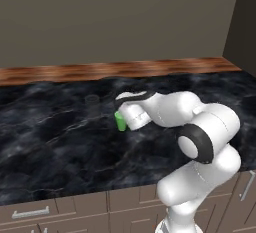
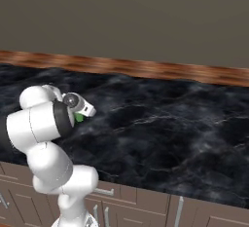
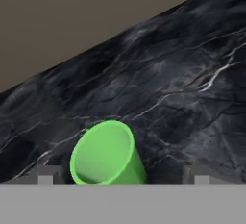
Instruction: Open the cabinet directly in front. Then move the liquor and the cup to the dining counter with the jar on it.
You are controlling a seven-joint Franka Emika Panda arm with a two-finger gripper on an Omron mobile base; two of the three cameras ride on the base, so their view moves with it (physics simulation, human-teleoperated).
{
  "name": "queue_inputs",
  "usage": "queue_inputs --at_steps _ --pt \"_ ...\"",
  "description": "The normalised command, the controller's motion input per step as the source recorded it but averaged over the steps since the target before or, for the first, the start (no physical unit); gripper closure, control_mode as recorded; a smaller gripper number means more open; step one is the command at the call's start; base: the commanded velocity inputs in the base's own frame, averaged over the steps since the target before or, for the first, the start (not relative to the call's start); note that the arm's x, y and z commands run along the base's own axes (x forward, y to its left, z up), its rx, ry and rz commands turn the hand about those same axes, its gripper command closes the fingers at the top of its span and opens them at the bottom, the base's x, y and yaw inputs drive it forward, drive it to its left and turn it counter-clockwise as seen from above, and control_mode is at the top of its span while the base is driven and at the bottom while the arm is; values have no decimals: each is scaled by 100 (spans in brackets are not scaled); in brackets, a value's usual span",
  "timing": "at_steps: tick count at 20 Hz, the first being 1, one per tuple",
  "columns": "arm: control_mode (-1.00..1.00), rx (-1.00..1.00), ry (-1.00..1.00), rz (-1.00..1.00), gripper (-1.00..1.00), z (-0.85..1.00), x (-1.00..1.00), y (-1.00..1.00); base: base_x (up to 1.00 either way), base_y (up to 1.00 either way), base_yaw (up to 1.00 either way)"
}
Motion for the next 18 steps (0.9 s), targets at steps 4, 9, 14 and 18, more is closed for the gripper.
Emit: queue_inputs --at_steps 4,9,14,18 --pt "-100 0 15 -15 -100 100 -19 0 0 0 0" --pt "-100 0 -2 -29 -100 100 3 0 0 0 0" --pt "-100 0 -1 -23 -100 66 4 8 0 0 0" --pt "-100 5 0 1 -100 39 0 0 0 0 0"
